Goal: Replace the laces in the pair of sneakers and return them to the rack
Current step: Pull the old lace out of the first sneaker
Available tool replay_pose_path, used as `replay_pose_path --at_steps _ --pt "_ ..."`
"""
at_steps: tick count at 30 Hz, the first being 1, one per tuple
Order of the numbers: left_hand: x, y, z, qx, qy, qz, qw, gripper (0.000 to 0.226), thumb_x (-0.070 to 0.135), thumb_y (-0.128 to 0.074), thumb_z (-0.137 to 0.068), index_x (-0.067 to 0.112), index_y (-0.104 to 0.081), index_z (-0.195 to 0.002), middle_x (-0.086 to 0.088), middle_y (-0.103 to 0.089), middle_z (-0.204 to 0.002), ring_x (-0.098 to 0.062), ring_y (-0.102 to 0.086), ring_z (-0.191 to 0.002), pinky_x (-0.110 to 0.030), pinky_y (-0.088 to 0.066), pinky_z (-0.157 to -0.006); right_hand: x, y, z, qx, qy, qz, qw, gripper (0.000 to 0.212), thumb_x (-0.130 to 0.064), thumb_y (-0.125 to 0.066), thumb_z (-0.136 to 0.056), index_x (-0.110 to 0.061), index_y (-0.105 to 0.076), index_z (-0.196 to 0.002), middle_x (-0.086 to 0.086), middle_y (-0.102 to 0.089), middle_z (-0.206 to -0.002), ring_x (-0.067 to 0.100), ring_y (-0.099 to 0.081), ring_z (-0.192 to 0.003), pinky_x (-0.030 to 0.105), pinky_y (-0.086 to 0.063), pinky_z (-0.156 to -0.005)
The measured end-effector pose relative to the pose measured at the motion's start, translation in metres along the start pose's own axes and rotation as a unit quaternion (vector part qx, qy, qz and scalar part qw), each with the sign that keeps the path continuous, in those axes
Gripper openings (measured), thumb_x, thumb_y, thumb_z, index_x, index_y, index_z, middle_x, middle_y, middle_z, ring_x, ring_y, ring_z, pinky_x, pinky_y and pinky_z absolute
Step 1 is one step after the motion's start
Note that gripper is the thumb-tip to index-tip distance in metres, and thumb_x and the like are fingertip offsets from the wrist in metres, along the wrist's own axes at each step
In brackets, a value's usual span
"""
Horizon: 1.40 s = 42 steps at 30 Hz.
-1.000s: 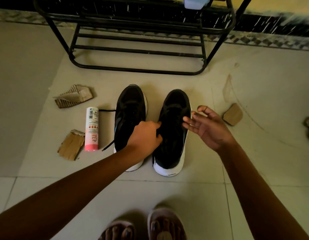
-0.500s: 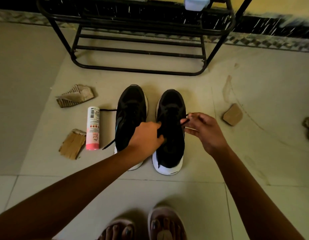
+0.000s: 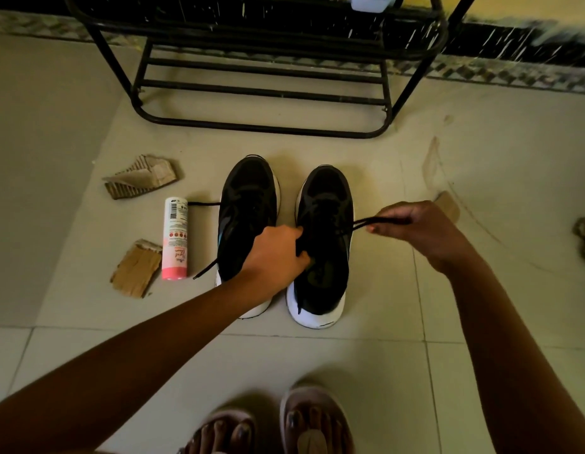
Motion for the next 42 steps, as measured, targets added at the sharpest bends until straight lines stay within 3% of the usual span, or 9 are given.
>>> replay_pose_path --at_steps 5,10,13,16,19,22,31,35,42 --pt "0.0 0.0 0.0 0.002 -0.004 0.007 1.0 0.021 0.017 -0.055 -0.089 0.006 -0.063 -0.104 -0.001 -0.052 -0.068 -0.012 -0.049 -0.062 -0.012 -0.028 -0.049 0.029 -0.005 0.001 -0.024 -0.128 -0.391 0.911 0.047 -0.034 -0.096 -0.027 -0.019 -0.075 -0.067 0.002 -0.074 -0.086 0.015 -0.071 -0.087 0.027 -0.057 -0.068" --pt "-0.002 0.0 0.001 0.0 -0.002 0.002 1.0 0.021 0.017 -0.055 -0.088 0.006 -0.063 -0.104 -0.001 -0.051 -0.068 -0.013 -0.05 -0.062 -0.013 -0.028 -0.049 0.045 -0.012 0.001 0.081 -0.172 -0.55 0.813 0.019 -0.021 -0.06 -0.082 -0.015 -0.069 -0.067 -0.003 -0.07 -0.071 0.011 -0.071 -0.075 0.029 -0.058 -0.06" --pt "0.0 0.0 0.001 -0.003 -0.012 0.01 1.0 0.025 0.018 -0.055 -0.089 0.007 -0.063 -0.111 -0.007 -0.062 -0.081 -0.017 -0.057 -0.071 -0.014 -0.04 -0.057 0.058 -0.008 0.001 0.155 -0.173 -0.456 0.859 0.016 -0.024 -0.051 -0.096 -0.016 -0.053 -0.083 -0.001 -0.062 -0.071 0.014 -0.067 -0.072 0.032 -0.057 -0.067" --pt "0.002 0.0 0.001 -0.006 -0.015 0.006 1.0 0.029 0.02 -0.055 -0.09 0.007 -0.061 -0.115 -0.01 -0.065 -0.088 -0.02 -0.061 -0.077 -0.024 -0.048 -0.067 0.059 -0.016 0.002 0.191 -0.13 -0.122 0.965 0.023 -0.036 -0.064 -0.087 -0.022 -0.059 -0.106 -0.002 -0.056 -0.107 0.012 -0.054 -0.104 0.033 -0.044 -0.092" --pt "0.0 -0.001 0.002 -0.005 -0.013 0.005 1.0 0.028 0.021 -0.056 -0.089 0.008 -0.062 -0.113 -0.01 -0.065 -0.087 -0.021 -0.061 -0.077 -0.027 -0.049 -0.068 0.041 -0.038 0.004 0.183 0.028 0.085 0.979 0.034 -0.029 -0.074 -0.079 -0.021 -0.067 -0.112 0.0 -0.049 -0.12 0.008 -0.045 -0.114 0.02 -0.037 -0.095" --pt "-0.001 -0.001 0.002 -0.007 -0.011 0.003 1.0 0.024 0.021 -0.056 -0.089 0.008 -0.063 -0.109 -0.01 -0.064 -0.085 -0.019 -0.06 -0.075 -0.02 -0.043 -0.061 0.031 -0.053 0.009 0.16 0.12 0.14 0.97 0.024 -0.015 -0.075 -0.078 -0.017 -0.073 -0.102 0.0 -0.053 -0.109 0.014 -0.052 -0.104 0.001 -0.035 -0.084" --pt "-0.003 -0.001 0.003 -0.006 0.0 0.006 1.0 0.023 0.019 -0.055 -0.089 0.006 -0.063 -0.107 -0.011 -0.063 -0.083 -0.021 -0.06 -0.072 -0.024 -0.047 -0.061 0.039 -0.006 0.009 0.314 0.025 0.072 0.946 0.008 -0.017 -0.053 -0.095 -0.014 -0.06 -0.096 0.006 -0.064 -0.098 0.02 -0.061 -0.087 0.032 -0.05 -0.083" --pt "0.003 0.002 0.005 0.002 -0.012 0.014 1.0 0.034 0.026 -0.054 -0.093 0.007 -0.059 -0.121 -0.011 -0.066 -0.097 -0.022 -0.062 -0.085 -0.03 -0.051 -0.078 0.044 -0.007 0.015 0.233 -0.003 0.171 0.957 0.035 -0.024 -0.073 -0.081 -0.014 -0.061 -0.112 0.012 -0.051 -0.118 0.027 -0.057 -0.102 0.031 -0.047 -0.085" --pt "0.013 0.014 -0.002 0.076 -0.082 -0.052 0.992 0.028 0.027 -0.05 -0.095 0.023 -0.064 -0.118 0.003 -0.064 -0.12 -0.017 -0.06 -0.107 -0.028 -0.047 -0.09 0.047 -0.074 0.032 0.147 -0.034 0.156 0.976 0.036 -0.034 -0.077 -0.075 -0.018 -0.057 -0.1 -0.01 -0.053 -0.067 0.006 -0.054 -0.06 0.013 -0.038 -0.052"
Point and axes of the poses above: each hand's wrist, its own z-axis away from the middle knuckle, its own y-axis out of the back of the hand, x = y × z, the point moved 5 cm from there along -z, towards the middle knuckle
